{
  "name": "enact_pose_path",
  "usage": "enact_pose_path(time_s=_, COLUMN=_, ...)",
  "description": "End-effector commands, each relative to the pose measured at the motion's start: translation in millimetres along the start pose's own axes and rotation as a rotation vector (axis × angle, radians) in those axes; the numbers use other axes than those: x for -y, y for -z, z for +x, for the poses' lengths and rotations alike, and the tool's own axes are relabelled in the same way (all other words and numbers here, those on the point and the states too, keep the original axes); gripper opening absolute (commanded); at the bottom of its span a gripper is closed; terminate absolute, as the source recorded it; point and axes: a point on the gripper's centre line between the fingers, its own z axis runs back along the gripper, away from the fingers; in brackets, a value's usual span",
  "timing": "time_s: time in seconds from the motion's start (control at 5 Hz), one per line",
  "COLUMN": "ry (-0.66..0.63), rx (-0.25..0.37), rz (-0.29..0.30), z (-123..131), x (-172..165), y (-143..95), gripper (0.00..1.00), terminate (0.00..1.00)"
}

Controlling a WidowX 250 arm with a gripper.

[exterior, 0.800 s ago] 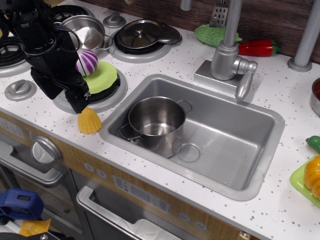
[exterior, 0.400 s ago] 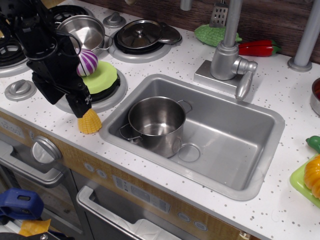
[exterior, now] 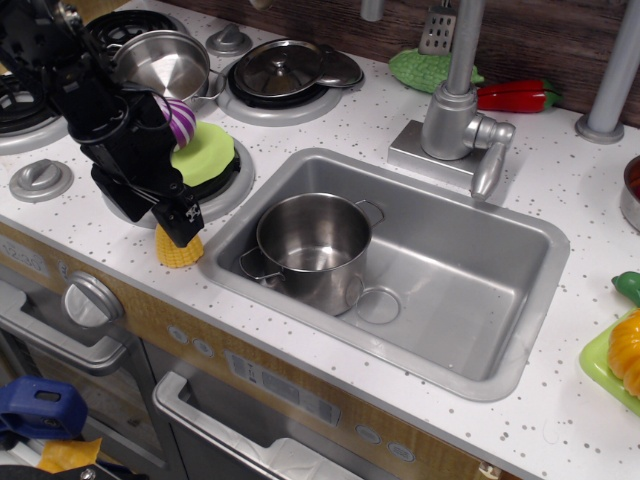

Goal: Put corn in pot which is in sink

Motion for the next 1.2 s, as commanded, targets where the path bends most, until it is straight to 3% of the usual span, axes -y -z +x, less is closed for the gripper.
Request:
enact_pose_path(time_s=0.0, ry=-0.002, rx=0.038, rz=-0.002, z=1.7, x=-8.4, y=3.5, gripper=1.0, terminate=0.0)
enact_pose_path(time_s=0.2, ry=-0.008, rx=0.036, rz=-0.006, z=3.9, x=-9.6, y=5.4, gripper=1.0, terminate=0.0)
enact_pose_path(time_s=0.4, ry=-0.033, rx=0.029, rz=-0.007, z=4.2, x=-6.3, y=8.0, gripper=0.0, terminate=0.0)
enact_pose_path(time_s=0.8, ry=-0.046, rx=0.026, rz=0.0, z=18.0, x=-0.1, y=-5.7, gripper=0.0, terminate=0.0)
enact_pose_path(time_s=1.0, ry=-0.049, rx=0.058, rz=0.042, z=30.6, x=15.4, y=-14.0, gripper=0.0, terminate=0.0)
